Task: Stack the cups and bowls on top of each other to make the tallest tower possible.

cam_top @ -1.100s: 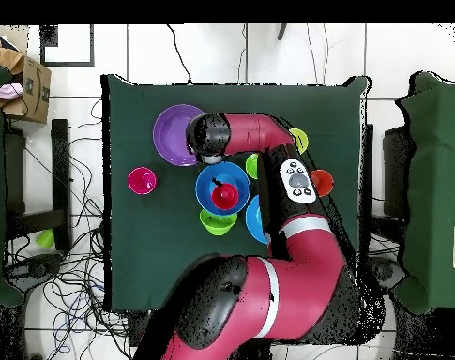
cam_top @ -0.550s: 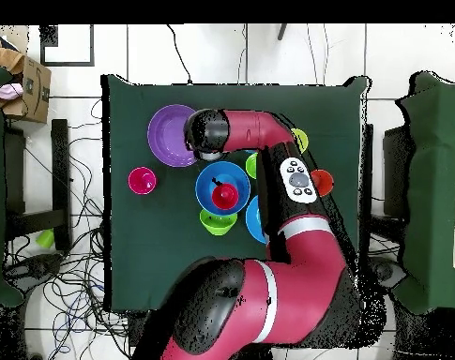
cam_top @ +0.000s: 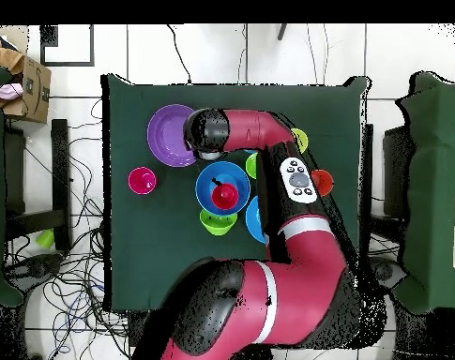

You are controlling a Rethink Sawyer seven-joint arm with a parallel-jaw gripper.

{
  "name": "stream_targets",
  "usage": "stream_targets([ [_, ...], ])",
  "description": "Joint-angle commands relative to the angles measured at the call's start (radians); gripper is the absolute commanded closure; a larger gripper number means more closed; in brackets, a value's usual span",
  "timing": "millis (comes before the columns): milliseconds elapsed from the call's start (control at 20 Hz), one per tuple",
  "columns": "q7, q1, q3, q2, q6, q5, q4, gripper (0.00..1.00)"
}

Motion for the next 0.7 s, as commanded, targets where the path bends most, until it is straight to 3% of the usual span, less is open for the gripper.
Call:
stream_targets([
  [50,0.072,0.003,-0.003,0.006,-0.037,0.006,0.121,1.00],
  [700,0.025,-0.034,0.013,0.007,-0.002,0.032,0.109,1.00],
])
